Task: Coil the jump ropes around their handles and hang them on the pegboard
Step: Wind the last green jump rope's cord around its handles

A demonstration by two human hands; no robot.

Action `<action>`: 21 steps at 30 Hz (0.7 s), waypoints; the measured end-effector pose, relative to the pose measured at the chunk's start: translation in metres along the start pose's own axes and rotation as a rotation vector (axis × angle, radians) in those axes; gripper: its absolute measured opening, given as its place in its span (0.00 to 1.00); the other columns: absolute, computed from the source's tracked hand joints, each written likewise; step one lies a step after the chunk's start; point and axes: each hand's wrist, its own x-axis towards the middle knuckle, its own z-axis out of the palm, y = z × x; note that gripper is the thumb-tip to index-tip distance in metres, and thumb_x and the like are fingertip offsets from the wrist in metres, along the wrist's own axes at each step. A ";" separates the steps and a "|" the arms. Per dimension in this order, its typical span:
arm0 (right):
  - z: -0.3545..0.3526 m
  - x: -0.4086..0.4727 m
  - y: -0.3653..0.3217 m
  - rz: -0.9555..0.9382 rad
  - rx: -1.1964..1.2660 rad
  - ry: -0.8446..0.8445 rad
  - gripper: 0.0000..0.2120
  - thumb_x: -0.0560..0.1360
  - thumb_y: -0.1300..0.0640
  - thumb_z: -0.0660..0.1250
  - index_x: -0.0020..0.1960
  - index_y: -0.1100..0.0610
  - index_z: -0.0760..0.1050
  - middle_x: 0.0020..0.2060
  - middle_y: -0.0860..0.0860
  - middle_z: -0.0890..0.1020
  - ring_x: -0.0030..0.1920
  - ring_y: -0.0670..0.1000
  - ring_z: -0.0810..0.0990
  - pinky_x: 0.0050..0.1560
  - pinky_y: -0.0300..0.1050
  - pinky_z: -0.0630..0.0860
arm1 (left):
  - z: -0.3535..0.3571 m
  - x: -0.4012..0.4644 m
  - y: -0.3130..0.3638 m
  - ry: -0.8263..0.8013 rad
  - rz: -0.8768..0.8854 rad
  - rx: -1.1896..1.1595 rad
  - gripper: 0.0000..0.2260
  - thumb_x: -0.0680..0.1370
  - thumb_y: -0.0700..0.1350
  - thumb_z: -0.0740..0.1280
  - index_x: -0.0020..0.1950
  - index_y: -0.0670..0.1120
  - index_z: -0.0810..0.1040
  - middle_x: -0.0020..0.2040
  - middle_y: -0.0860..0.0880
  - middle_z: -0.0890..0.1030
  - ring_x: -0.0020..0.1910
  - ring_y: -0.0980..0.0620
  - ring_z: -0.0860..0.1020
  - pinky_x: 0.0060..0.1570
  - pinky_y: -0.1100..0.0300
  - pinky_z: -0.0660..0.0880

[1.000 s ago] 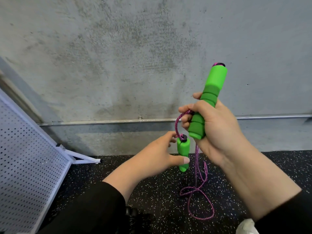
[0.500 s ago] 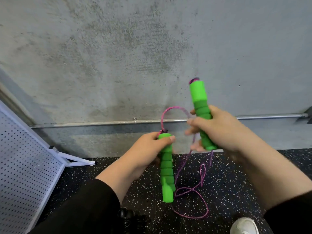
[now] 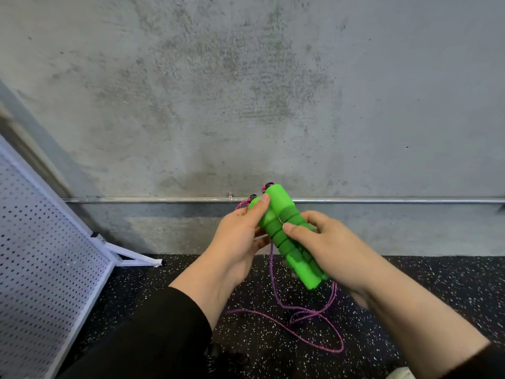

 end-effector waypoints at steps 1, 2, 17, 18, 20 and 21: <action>0.003 -0.002 0.001 0.054 0.123 -0.053 0.10 0.80 0.54 0.69 0.57 0.59 0.76 0.45 0.63 0.84 0.39 0.58 0.84 0.45 0.59 0.83 | 0.000 -0.001 0.000 0.004 0.001 -0.011 0.12 0.79 0.52 0.69 0.51 0.43 0.81 0.41 0.45 0.83 0.37 0.52 0.81 0.41 0.58 0.77; 0.006 -0.002 0.001 0.089 0.190 -0.093 0.11 0.80 0.55 0.69 0.59 0.60 0.75 0.47 0.66 0.83 0.40 0.61 0.84 0.44 0.61 0.83 | -0.001 -0.002 0.000 0.011 -0.002 -0.024 0.13 0.79 0.52 0.70 0.52 0.43 0.81 0.41 0.45 0.83 0.36 0.52 0.81 0.40 0.60 0.77; 0.004 -0.006 -0.006 0.190 0.521 -0.434 0.29 0.78 0.39 0.59 0.64 0.61 0.80 0.56 0.68 0.82 0.48 0.63 0.82 0.54 0.58 0.81 | -0.003 -0.013 0.021 -0.195 -0.117 -0.133 0.16 0.72 0.57 0.70 0.51 0.48 0.87 0.43 0.46 0.80 0.31 0.51 0.72 0.20 0.65 0.58; 0.002 -0.006 -0.006 0.200 0.573 -0.464 0.30 0.79 0.39 0.58 0.64 0.62 0.80 0.57 0.68 0.81 0.48 0.63 0.83 0.55 0.58 0.82 | -0.003 -0.013 0.023 -0.185 -0.098 -0.150 0.17 0.72 0.57 0.69 0.52 0.48 0.86 0.42 0.48 0.80 0.31 0.52 0.73 0.19 0.65 0.57; 0.002 -0.007 -0.005 0.211 0.635 -0.501 0.29 0.79 0.40 0.58 0.64 0.61 0.80 0.56 0.66 0.81 0.44 0.62 0.83 0.51 0.57 0.83 | -0.002 -0.014 0.027 -0.180 -0.081 -0.165 0.17 0.73 0.58 0.68 0.55 0.49 0.85 0.42 0.50 0.80 0.33 0.53 0.75 0.20 0.66 0.57; 0.003 -0.008 -0.004 0.213 0.656 -0.508 0.28 0.79 0.41 0.59 0.64 0.61 0.80 0.54 0.65 0.81 0.41 0.60 0.82 0.46 0.55 0.84 | -0.001 -0.015 0.028 -0.183 -0.089 -0.155 0.18 0.73 0.58 0.68 0.56 0.49 0.84 0.42 0.50 0.80 0.34 0.53 0.76 0.20 0.66 0.58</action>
